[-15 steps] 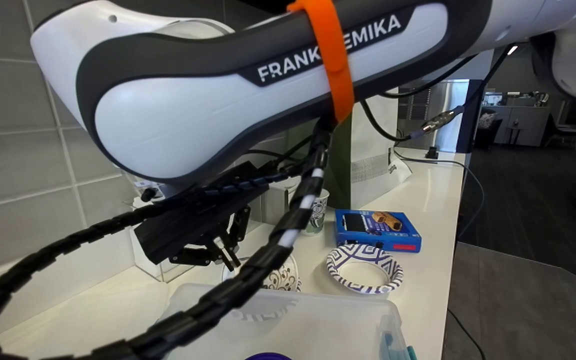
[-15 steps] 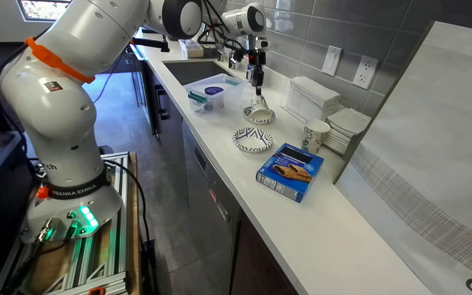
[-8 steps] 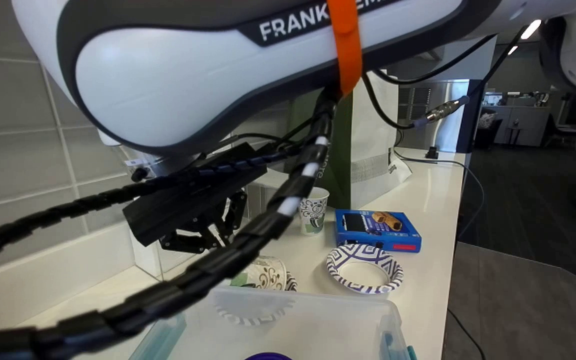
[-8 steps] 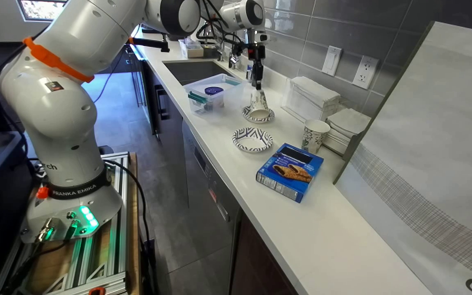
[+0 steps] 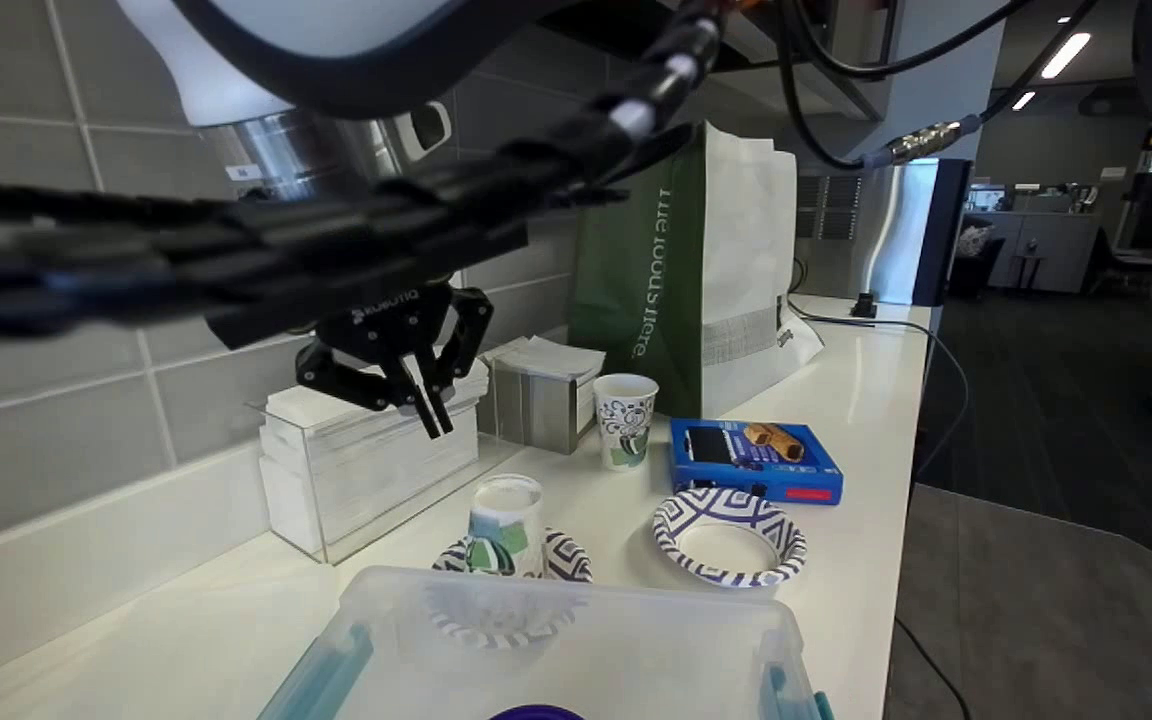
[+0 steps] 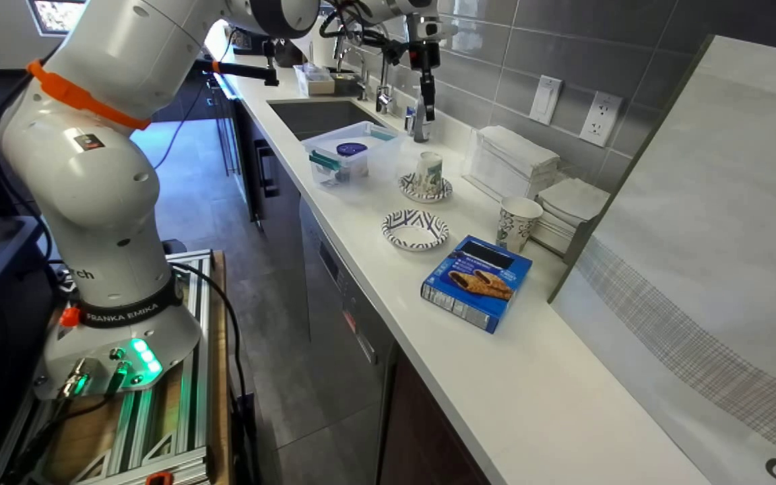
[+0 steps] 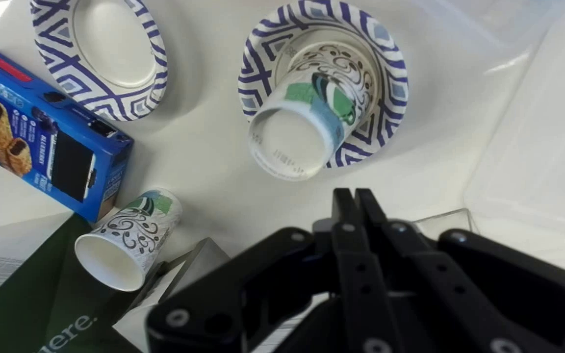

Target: Turn the paper cup on the plate upside down

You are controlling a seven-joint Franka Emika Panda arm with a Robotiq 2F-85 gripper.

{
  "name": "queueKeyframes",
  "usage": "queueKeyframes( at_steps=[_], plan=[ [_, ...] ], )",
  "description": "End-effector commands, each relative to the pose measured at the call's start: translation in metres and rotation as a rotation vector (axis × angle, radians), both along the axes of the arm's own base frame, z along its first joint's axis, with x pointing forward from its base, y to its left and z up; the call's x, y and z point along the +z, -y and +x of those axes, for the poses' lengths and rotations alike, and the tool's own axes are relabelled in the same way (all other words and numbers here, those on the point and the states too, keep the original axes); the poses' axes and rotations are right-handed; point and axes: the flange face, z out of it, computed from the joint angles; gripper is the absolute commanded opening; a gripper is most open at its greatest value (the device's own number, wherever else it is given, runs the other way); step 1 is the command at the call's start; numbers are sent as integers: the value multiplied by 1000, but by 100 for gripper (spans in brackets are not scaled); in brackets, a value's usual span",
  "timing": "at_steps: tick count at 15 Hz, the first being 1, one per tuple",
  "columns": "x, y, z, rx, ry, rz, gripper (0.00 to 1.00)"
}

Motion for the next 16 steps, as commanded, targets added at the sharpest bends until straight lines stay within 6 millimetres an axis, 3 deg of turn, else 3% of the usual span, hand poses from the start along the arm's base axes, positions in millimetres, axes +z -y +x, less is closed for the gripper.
queueKeyframes(
  at_steps=[1,5,6,7,9,12,16],
  plan=[
    [9,10,-8,-76,18,21,2],
    [13,15,-11,-111,31,24,2],
    [14,11,-15,-43,25,51,2],
    [12,10,-18,63,29,62,32],
    [6,12,-26,176,21,59,40],
    [5,13,-44,338,7,71,63],
    [21,14,-80,493,-28,91,92]
  ],
)
